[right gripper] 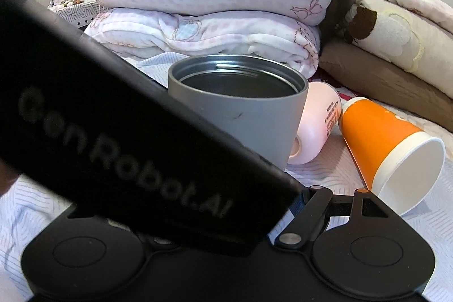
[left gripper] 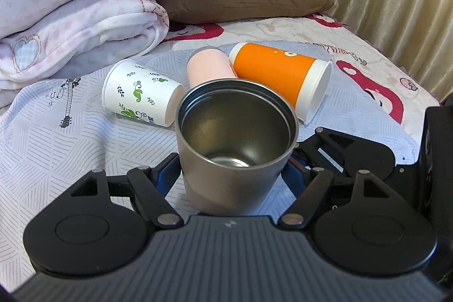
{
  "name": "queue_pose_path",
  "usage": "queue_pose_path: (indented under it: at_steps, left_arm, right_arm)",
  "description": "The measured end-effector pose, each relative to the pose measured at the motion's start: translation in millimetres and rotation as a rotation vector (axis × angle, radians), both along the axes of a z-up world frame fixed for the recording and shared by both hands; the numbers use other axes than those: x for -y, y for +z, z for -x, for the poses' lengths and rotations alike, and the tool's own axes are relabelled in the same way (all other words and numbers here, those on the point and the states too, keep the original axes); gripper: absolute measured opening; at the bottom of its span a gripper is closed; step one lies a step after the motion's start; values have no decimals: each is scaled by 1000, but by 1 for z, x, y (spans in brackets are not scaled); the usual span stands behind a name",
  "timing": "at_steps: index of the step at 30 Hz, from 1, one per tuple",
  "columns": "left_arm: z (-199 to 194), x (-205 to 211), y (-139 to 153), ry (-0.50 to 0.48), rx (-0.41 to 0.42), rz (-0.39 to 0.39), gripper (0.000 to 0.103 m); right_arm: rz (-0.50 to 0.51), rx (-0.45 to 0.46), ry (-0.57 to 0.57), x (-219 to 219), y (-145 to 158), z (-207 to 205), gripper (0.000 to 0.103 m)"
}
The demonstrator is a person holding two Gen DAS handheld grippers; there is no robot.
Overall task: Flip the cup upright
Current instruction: 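Lower the upright grey tumbler onto the cloth with the left tool, then open the left tool and pull it back from the tumbler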
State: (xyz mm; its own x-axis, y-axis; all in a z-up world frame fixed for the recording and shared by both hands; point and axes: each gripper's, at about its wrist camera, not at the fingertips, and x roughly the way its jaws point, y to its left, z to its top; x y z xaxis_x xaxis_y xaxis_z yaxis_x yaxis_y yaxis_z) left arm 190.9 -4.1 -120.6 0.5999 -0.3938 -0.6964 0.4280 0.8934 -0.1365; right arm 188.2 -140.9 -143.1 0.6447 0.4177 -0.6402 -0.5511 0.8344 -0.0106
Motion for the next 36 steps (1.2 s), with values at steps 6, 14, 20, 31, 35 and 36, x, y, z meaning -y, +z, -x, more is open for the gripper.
queue_pose_path:
  at_steps: [6,14,20,31,35,36]
  left_arm:
    - [-2,-2,7,28,-58,59,80]
    - [12,-7,30,48,-85,37,86]
    - [34,-15,63,79,-66,19,87]
    - [90,-36,105,212,-101,-18,98]
    - [112,-40,121,250,-93,-47,99]
    - [116,-41,123,259,-89,-47,100]
  right_arm:
    - [-8,-41,-28,1,6,-1,81]
    - [-50,-53,-64,10,34,4,87]
    - [-90,-27,-54,20,69,20,88]
    - [-162,-47,-122,53,109,71,88]
    - [-250,-55,-140,70,124,87,88]
    - [-252,-55,-151,72,128,94,88]
